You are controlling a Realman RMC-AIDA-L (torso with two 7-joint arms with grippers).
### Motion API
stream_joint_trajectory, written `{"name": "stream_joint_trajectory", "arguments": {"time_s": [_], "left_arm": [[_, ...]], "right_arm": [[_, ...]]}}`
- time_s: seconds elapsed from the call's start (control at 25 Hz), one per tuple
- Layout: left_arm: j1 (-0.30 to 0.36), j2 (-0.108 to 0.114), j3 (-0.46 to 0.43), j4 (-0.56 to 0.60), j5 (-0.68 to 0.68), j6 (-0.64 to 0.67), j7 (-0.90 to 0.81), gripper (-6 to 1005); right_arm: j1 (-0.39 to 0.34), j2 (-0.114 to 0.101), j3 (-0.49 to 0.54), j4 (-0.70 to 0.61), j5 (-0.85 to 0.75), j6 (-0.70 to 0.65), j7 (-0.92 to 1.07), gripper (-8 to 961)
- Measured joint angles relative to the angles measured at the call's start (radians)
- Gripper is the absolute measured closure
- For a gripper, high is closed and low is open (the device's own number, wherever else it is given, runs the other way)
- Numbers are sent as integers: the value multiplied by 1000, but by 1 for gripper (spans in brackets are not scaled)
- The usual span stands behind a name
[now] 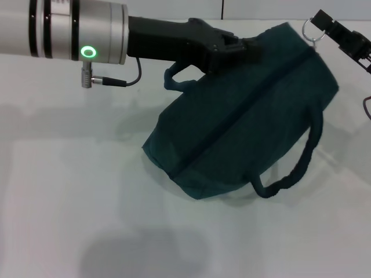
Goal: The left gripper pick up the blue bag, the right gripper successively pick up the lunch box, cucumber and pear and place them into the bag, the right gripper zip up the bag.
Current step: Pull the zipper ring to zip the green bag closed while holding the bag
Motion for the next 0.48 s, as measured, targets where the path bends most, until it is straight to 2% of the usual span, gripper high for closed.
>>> {"name": "stream_joint_trajectory", "arguments": {"time_s": [0.48], "left_arm": [[28,1,0,68,-36,45,0,942]], "right_arm": [[-2,-1,23,28,0,9,26,839]]}}
